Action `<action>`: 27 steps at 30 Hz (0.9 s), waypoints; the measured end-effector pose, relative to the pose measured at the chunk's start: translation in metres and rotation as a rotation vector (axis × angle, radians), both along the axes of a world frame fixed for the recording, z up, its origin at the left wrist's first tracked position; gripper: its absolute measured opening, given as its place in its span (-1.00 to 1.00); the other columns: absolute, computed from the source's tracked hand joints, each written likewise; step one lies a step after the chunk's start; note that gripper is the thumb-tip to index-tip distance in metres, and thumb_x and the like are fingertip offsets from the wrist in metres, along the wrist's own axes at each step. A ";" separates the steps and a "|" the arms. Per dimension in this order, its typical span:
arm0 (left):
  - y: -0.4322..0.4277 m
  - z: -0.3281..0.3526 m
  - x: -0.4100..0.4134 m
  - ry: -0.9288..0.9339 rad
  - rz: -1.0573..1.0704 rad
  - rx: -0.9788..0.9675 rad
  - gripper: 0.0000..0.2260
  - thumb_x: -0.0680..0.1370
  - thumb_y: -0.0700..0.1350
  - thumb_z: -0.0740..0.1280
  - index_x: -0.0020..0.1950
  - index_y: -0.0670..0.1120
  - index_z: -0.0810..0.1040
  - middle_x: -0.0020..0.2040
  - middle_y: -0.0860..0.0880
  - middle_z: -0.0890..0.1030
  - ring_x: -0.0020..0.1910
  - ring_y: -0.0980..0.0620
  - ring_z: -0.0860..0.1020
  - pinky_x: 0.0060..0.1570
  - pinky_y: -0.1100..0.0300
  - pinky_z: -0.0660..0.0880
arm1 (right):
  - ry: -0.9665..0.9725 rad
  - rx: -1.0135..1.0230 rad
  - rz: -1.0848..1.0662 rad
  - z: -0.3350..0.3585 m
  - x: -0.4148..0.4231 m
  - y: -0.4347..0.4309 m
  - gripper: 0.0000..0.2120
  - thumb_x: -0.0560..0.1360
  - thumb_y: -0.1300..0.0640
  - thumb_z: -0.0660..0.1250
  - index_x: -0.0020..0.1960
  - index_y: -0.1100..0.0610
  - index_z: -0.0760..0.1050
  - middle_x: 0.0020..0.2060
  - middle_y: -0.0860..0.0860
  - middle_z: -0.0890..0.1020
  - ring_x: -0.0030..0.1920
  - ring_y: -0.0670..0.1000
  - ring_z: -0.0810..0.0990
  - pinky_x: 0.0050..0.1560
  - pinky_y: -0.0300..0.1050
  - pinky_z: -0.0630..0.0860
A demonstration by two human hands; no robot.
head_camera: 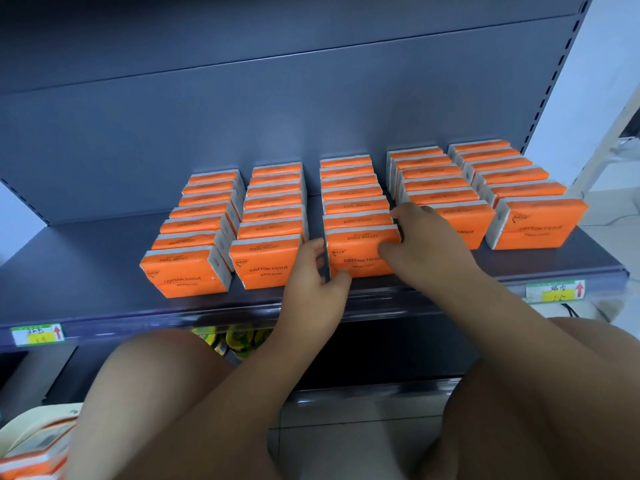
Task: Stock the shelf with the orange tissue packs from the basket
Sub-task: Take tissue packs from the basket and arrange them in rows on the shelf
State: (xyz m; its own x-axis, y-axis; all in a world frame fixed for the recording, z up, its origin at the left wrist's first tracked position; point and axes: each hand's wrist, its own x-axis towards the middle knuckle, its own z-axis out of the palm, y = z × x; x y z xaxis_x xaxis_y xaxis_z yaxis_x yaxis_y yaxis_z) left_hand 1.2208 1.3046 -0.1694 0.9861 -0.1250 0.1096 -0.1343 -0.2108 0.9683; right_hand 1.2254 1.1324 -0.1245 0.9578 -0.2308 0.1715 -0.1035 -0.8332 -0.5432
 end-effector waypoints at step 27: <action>0.000 0.008 -0.001 -0.277 -0.001 0.328 -0.64 0.58 -0.14 0.40 0.38 -0.03 0.50 0.25 0.02 0.52 0.11 0.33 0.45 0.04 0.60 0.31 | -0.095 -0.066 -0.074 0.003 -0.008 0.044 -0.61 0.57 -0.03 0.31 0.33 0.11 0.51 0.22 0.11 0.56 0.27 0.22 0.45 0.21 0.10 0.47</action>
State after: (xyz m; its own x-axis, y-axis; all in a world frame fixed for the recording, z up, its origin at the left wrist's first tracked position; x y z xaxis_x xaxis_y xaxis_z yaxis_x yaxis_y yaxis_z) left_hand 1.2196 1.3044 -0.1617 0.9249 -0.1982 0.3244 -0.3801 -0.5015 0.7772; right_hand 1.2177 1.1767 -0.1213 0.9174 -0.2853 0.2775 -0.1167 -0.8594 -0.4977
